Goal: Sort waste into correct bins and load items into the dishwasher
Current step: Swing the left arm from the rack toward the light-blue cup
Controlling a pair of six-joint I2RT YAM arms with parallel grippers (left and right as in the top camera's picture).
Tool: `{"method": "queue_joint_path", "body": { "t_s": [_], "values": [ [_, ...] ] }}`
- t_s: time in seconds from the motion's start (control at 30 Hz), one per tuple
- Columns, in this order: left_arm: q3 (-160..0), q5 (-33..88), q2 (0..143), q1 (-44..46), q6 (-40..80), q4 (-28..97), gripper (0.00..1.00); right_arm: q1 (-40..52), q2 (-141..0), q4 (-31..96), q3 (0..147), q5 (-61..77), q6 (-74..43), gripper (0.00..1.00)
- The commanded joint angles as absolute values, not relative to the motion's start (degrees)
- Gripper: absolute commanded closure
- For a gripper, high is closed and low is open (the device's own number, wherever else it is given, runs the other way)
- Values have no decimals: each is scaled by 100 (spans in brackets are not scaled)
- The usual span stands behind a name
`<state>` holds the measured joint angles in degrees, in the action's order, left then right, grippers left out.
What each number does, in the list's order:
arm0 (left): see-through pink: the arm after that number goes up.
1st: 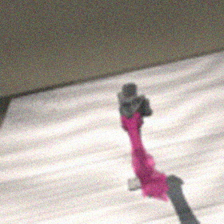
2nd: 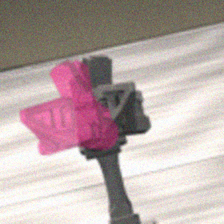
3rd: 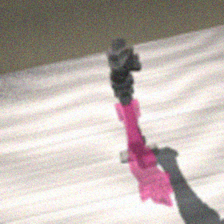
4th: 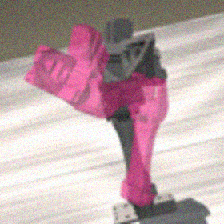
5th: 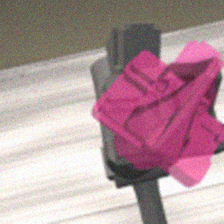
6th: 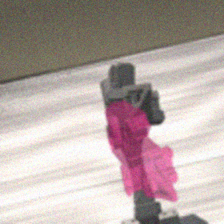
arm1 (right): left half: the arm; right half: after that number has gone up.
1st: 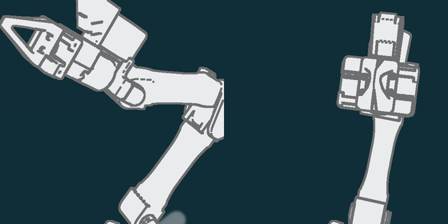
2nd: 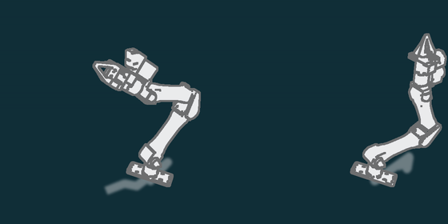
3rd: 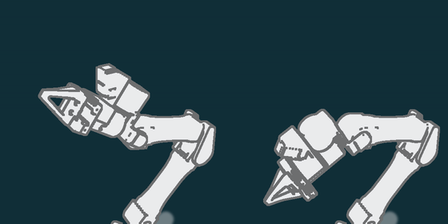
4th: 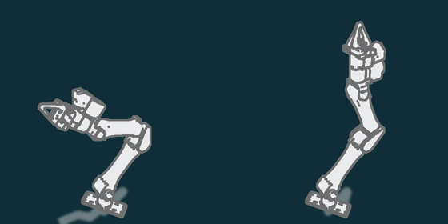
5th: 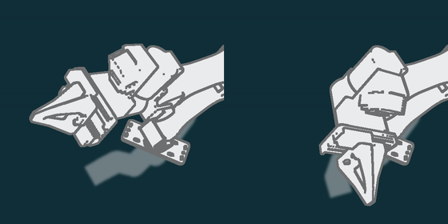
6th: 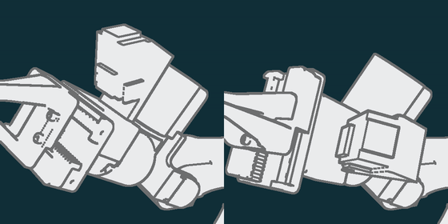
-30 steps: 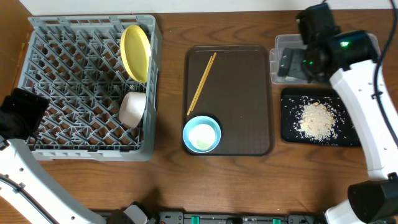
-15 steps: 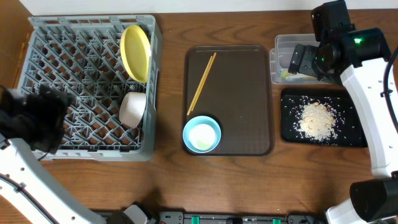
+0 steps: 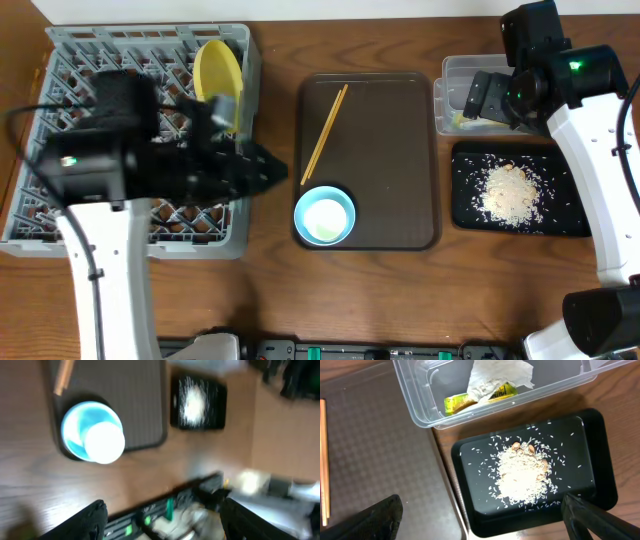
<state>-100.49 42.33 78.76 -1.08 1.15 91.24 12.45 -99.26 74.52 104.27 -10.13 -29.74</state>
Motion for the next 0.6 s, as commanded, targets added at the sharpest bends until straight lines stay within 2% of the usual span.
{"method": "queue_joint_path", "body": {
  "t_s": [0.0,0.1,0.23,0.47,0.57],
  "values": [
    [-9830,2952,7861,770,1105,8936,27,1238,-9870,7456,10440,-1070,-3017,1],
    [-9537,1872,7863,1424,1933,8729,31,1238,-9870,7456,10440,-1070,-3017,1],
    [-8960,1002,7865,2097,2740,8368,37,1238,-9870,7456,10440,-1070,-3015,1],
    [-7675,819,7926,2707,3173,7244,44,1238,-9870,7456,10440,-1070,-3017,1],
    [-7297,272,8079,2735,3420,7105,49,1238,-9870,7456,10440,-1070,-3015,1]
  ]
}}
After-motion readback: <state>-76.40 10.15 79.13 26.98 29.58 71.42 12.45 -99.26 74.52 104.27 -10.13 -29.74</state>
